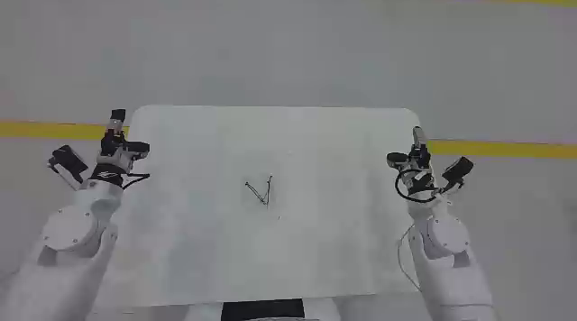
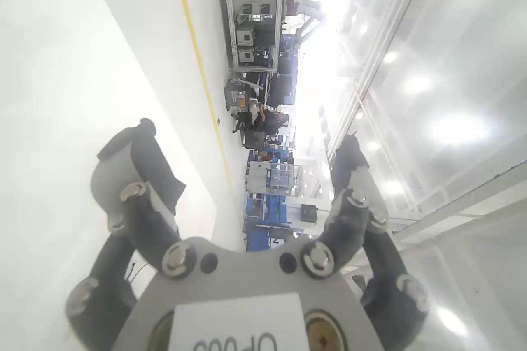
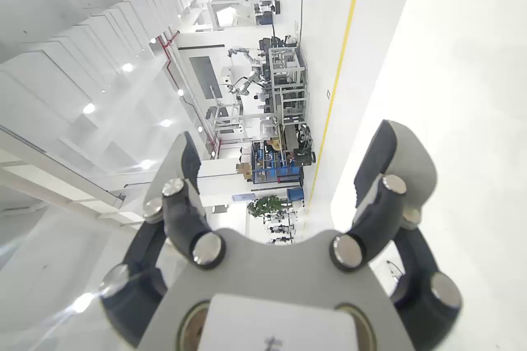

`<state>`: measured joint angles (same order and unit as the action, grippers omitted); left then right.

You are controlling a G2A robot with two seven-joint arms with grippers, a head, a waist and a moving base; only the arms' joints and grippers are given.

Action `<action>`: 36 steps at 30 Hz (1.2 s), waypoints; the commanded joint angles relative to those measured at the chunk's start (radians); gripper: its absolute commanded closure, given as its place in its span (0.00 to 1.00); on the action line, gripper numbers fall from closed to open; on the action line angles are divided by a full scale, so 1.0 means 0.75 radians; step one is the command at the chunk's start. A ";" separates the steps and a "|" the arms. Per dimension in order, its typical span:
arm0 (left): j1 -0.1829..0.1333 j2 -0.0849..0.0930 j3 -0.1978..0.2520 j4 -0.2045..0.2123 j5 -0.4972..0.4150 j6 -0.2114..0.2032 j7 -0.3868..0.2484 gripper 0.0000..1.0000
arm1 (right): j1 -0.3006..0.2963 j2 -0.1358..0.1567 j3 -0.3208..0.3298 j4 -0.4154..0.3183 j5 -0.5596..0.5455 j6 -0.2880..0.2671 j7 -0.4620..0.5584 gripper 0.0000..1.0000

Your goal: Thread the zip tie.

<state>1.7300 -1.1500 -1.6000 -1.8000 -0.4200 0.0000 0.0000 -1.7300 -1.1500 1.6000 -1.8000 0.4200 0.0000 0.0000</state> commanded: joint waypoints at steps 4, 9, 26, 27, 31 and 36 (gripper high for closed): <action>0.000 0.000 0.000 0.000 0.000 0.000 0.000 0.22 | 0.000 0.000 0.000 0.000 0.000 0.000 0.000 0.00; 0.000 0.000 0.000 0.000 0.000 0.000 0.000 0.00 | 0.000 0.000 0.000 0.000 0.000 0.000 0.000 0.22; 0.064 0.021 0.065 -0.139 0.343 0.015 -0.252 0.00 | 0.000 0.000 0.000 0.000 0.000 0.000 0.000 0.00; 0.064 0.021 0.065 -0.139 0.343 0.015 -0.252 0.00 | 0.000 0.000 0.000 0.000 0.000 0.000 0.000 0.00; 0.066 0.029 0.098 -0.162 0.444 -0.032 -0.386 0.00 | 0.000 0.000 0.000 0.000 0.000 0.000 0.000 0.00; 0.071 0.050 0.126 -0.174 0.633 0.021 -0.626 0.00 | 0.000 0.000 0.000 0.000 0.000 0.000 0.000 0.00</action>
<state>1.7846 -1.1161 -1.5101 -1.9290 0.0108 -0.0004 -0.4256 -1.7300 -1.1500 1.6000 -1.8000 0.4200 0.0000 0.0000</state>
